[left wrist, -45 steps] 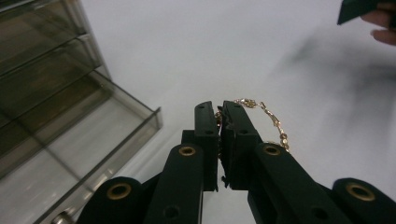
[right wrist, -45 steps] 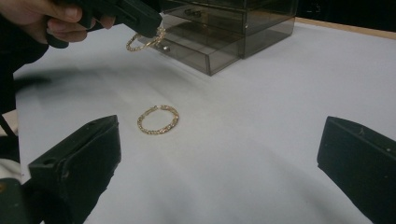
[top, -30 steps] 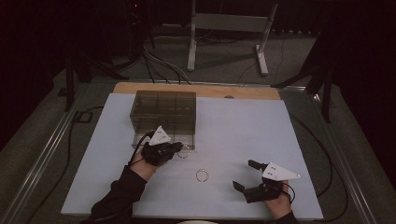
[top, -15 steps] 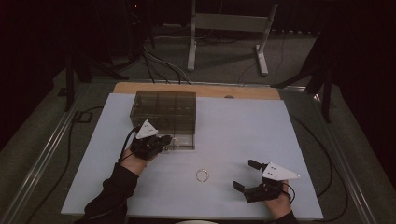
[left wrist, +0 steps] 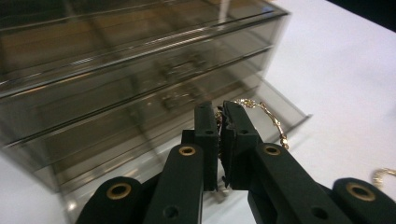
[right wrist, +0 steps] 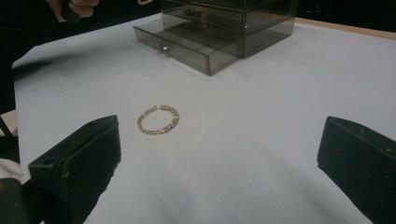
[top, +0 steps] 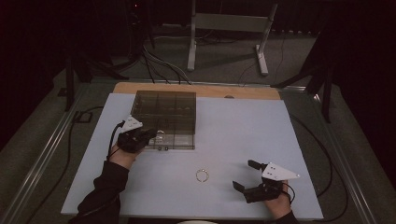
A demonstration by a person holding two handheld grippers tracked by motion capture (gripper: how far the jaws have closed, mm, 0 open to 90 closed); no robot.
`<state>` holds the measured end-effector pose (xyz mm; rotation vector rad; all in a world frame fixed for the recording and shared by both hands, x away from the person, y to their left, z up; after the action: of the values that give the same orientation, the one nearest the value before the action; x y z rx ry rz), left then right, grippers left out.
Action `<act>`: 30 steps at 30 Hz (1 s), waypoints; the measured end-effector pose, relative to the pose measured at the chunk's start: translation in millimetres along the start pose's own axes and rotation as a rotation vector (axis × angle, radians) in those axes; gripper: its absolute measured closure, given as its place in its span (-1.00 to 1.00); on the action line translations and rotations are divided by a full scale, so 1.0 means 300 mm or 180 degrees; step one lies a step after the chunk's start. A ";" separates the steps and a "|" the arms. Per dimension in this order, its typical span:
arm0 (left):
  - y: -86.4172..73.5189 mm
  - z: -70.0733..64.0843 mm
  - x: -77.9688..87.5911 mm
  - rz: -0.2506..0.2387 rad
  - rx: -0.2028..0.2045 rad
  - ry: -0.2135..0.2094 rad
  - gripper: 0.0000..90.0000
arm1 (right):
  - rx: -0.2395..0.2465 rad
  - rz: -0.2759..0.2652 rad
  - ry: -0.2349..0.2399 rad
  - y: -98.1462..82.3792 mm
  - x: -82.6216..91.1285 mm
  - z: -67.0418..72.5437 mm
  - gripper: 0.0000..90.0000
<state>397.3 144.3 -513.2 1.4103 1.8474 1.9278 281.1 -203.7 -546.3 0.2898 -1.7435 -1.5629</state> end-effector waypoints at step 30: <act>-0.111 0.168 -0.015 0.0238 0.0481 0.0553 0.79 | 0.0005 0.0016 0.0007 -0.001 0.000 0.001 -1.00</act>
<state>417.1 186.1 -552.5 1.4128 2.0859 2.0439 280.8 -203.6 -546.6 0.2879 -1.7426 -1.5571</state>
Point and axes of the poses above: each handheld gripper's, and its own axes: x roughly backward along the jaws, y roughly out of its top, z roughly to its left, the point moved 8 cm from there along -x, roughly forward along the jaws, and after that the axes turned 9 degrees about -y, right-handed, at the moved point
